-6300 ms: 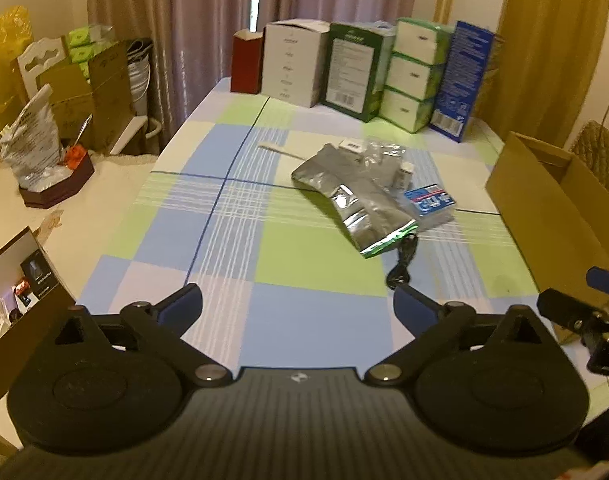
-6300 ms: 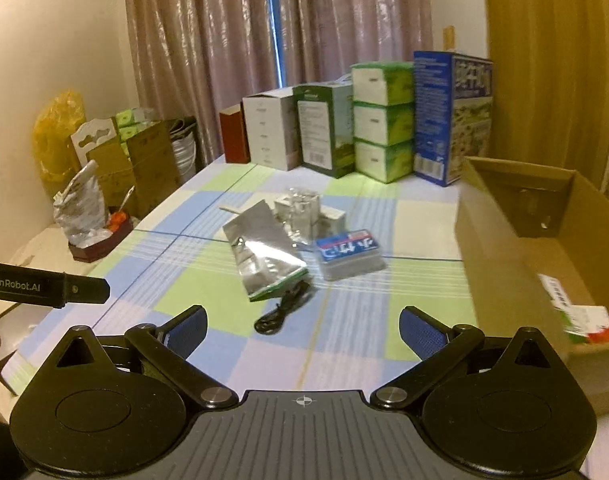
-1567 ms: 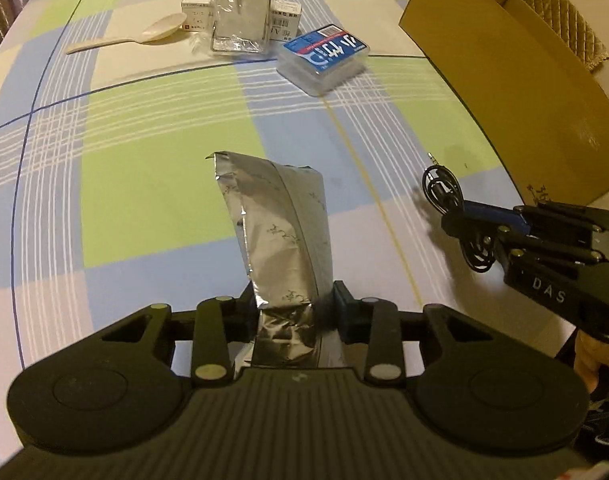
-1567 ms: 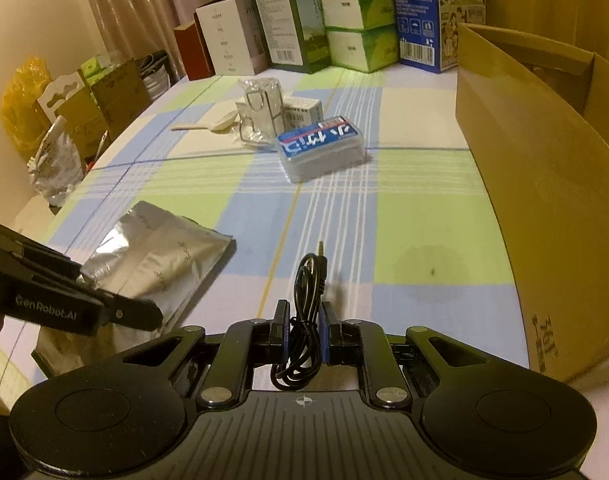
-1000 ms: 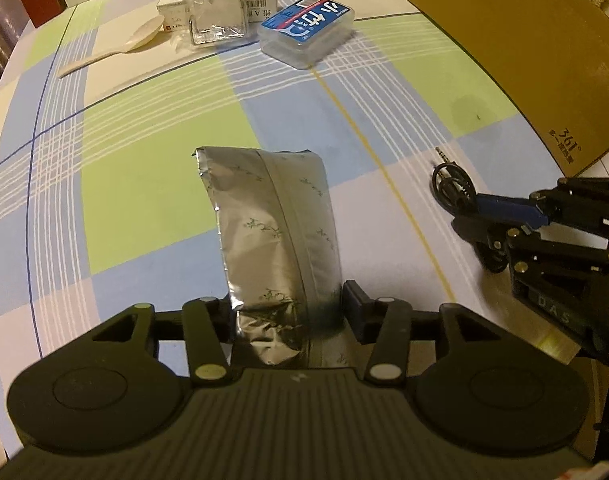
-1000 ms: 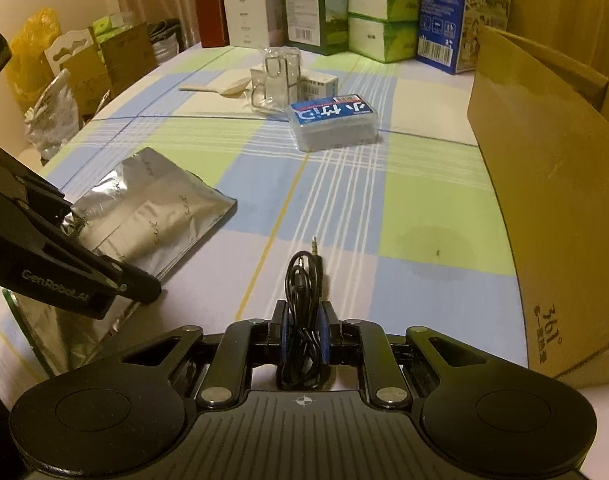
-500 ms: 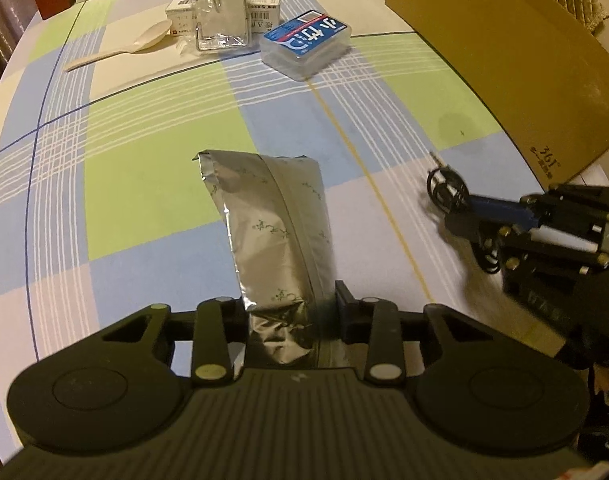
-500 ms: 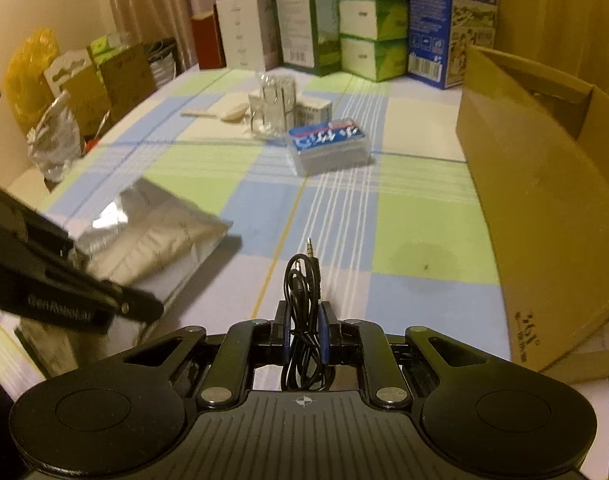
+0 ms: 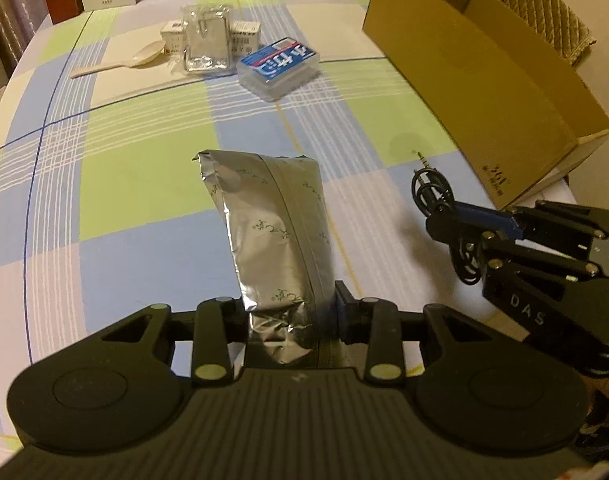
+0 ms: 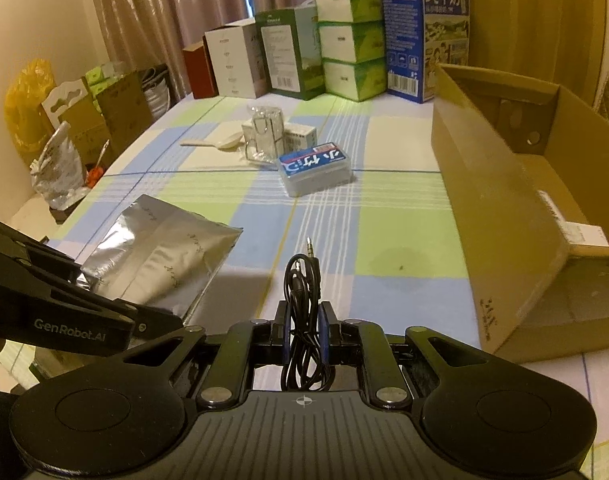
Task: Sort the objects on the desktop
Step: 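Carry the foil bag and black cable over the cardboard box, then lower both items into the box and open both grippers, then withdraw both open grippers from the box back over the table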
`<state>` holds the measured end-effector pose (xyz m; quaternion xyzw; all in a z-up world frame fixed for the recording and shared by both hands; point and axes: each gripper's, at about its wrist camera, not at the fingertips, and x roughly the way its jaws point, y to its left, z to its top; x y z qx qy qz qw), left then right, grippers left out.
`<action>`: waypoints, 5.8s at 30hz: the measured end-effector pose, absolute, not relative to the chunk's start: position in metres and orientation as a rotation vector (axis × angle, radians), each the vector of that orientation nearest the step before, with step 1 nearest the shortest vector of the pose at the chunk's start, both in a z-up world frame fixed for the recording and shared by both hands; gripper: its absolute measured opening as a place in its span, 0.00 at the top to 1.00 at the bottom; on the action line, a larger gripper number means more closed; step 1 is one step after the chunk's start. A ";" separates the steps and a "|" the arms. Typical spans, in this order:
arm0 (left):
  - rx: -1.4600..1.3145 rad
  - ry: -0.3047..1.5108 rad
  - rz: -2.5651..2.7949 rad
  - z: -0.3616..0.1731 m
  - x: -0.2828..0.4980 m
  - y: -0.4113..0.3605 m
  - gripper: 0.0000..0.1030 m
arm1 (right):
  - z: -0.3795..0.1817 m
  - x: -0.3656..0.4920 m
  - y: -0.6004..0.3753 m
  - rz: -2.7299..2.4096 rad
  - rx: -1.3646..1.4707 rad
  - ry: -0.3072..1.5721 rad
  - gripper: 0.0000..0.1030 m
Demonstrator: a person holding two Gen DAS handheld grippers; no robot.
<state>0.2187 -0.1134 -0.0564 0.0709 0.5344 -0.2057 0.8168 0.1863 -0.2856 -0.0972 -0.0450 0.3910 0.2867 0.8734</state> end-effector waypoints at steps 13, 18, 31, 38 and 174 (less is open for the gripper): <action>0.083 1.093 -0.458 -0.031 0.199 -0.133 0.70 | -0.078 0.178 -0.307 0.565 -0.072 0.775 0.90; 0.072 1.070 -0.464 -0.018 0.196 -0.141 0.70 | -0.062 0.179 -0.322 0.538 -0.064 0.736 0.90; 0.050 1.009 -0.527 0.016 0.194 -0.185 0.70 | -0.021 0.190 -0.379 0.448 -0.051 0.660 0.90; 0.054 0.982 -0.583 0.031 0.193 -0.226 0.70 | -0.007 0.201 -0.411 0.400 -0.059 0.633 0.90; -0.086 0.868 -0.207 0.018 0.157 -0.095 0.01 | -0.014 0.179 -0.382 0.531 0.027 0.772 0.02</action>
